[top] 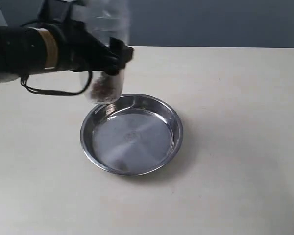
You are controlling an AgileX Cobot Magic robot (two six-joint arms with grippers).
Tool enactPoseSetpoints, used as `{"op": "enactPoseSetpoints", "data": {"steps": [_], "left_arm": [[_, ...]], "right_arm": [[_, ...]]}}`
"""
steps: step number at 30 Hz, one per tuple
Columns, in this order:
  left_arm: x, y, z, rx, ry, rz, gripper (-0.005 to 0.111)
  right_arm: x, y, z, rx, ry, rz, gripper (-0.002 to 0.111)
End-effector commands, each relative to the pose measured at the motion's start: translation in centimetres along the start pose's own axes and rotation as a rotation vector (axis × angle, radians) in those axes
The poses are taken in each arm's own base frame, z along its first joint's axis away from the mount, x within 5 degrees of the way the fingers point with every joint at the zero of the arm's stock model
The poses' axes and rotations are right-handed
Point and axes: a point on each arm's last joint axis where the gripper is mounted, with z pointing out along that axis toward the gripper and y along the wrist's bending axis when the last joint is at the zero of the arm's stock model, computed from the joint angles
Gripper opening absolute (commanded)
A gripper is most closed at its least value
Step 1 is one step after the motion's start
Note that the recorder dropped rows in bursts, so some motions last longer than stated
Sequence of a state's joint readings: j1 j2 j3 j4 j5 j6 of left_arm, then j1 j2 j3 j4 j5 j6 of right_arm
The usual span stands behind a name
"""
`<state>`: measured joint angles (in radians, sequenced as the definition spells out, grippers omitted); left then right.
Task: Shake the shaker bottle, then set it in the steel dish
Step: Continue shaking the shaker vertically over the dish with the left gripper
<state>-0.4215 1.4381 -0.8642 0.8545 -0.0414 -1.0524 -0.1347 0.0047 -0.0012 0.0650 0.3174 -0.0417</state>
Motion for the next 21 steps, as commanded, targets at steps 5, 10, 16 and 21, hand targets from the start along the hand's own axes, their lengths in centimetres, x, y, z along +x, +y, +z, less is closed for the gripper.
{"op": "enactPoseSetpoints", "data": {"steps": [5, 10, 16, 21], "left_arm": [[0.5, -3.0, 0.3, 0.13, -0.008, 0.178, 0.0], [1.0, -3.7, 1.0, 0.218, -0.051, -0.155, 0.0], [2.0, -2.8, 1.5, 0.057, 0.085, 0.108, 0.0], [2.7, -7.4, 0.9, 0.493, -0.05, 0.074, 0.0]], "right_arm": [[-0.1, 0.0, 0.0, 0.004, -0.016, 0.0, -0.001], [-0.1, 0.0, 0.0, 0.004, -0.016, 0.0, -0.001], [-0.1, 0.0, 0.0, 0.004, -0.016, 0.0, -0.001], [-0.1, 0.0, 0.0, 0.004, -0.016, 0.0, -0.001]]}}
